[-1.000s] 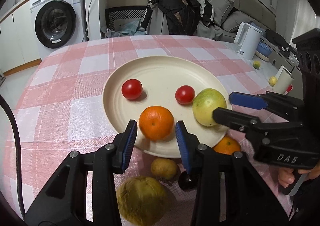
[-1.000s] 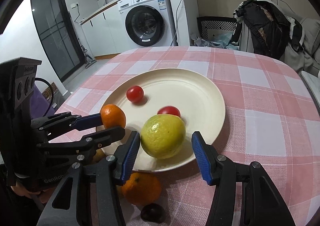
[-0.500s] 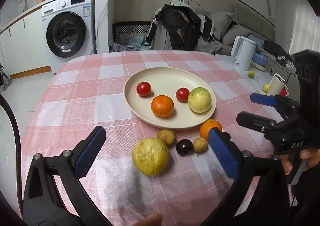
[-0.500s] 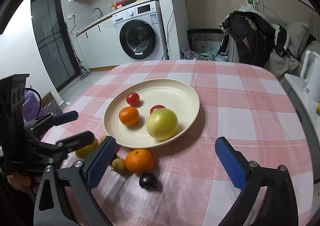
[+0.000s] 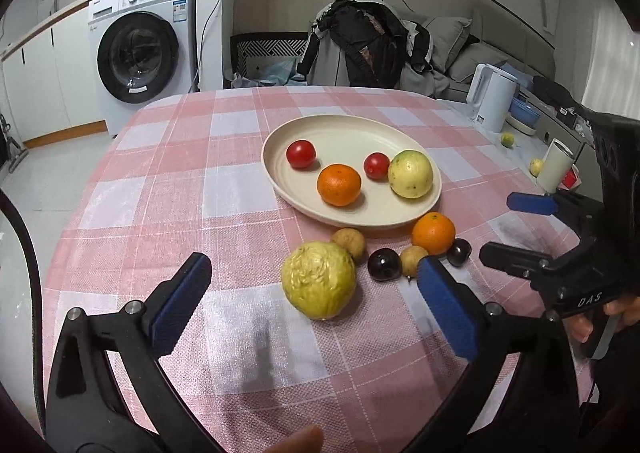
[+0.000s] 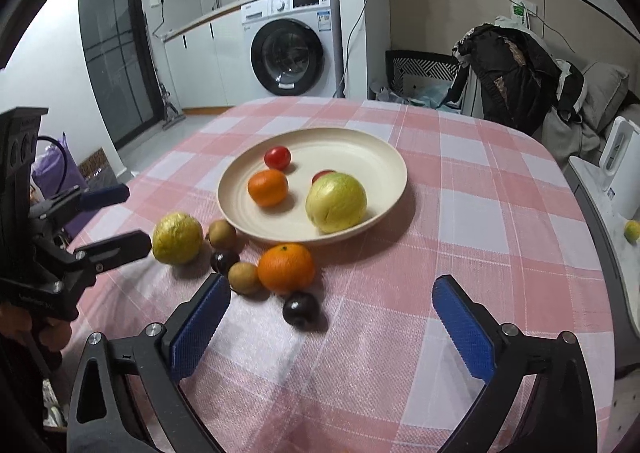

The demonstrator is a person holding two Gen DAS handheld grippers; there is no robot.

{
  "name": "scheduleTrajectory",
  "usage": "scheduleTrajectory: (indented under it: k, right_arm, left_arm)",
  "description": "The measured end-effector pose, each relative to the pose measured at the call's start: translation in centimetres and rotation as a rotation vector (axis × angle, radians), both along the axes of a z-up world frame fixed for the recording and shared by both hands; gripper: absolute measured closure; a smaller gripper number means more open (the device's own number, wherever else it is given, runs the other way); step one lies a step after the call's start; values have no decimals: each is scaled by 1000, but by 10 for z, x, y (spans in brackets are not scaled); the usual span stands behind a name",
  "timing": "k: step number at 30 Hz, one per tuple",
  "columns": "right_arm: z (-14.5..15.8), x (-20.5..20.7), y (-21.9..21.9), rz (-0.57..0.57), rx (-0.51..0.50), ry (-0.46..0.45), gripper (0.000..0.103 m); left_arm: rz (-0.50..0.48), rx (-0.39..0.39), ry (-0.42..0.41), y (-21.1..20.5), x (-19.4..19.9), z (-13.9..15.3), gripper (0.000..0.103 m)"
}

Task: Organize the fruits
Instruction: 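Move the right tool toward the dark purple plum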

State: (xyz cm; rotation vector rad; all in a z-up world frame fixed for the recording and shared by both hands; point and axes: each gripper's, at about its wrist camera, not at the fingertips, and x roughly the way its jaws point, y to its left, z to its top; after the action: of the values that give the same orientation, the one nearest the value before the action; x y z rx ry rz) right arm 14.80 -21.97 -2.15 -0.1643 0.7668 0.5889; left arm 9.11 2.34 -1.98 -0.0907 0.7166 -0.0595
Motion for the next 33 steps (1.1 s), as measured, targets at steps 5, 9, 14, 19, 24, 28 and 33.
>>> scheduleTrajectory:
  k: [5,9,14,19,24,28,33]
  right_arm:
    - [-8,2,3,7,-29,33,0]
    - [-17,2,8,19,-44,62,0]
    - [-26,0,13,57,-42,92,1]
    - [-27,-5,17,105,-19,102,8]
    - [-28,-5,18,118,-6,116,22]
    - [-31,-7,20,131,-9,127,32]
    - [-32,-6,20,127,-3,138,41]
  left_arm:
    - [5,8,15,1,3,-7,1]
    - [3,-1,32,2,8,-12,1]
    - [2,4,48,0,11,-18,1]
    - [6,-12,67,1,15,-24,1]
    - [9,-16,74,1,17,-27,1]
    - [10,-23,79,2,19,-29,1]
    - [16,-32,85,4,19,-30,1]
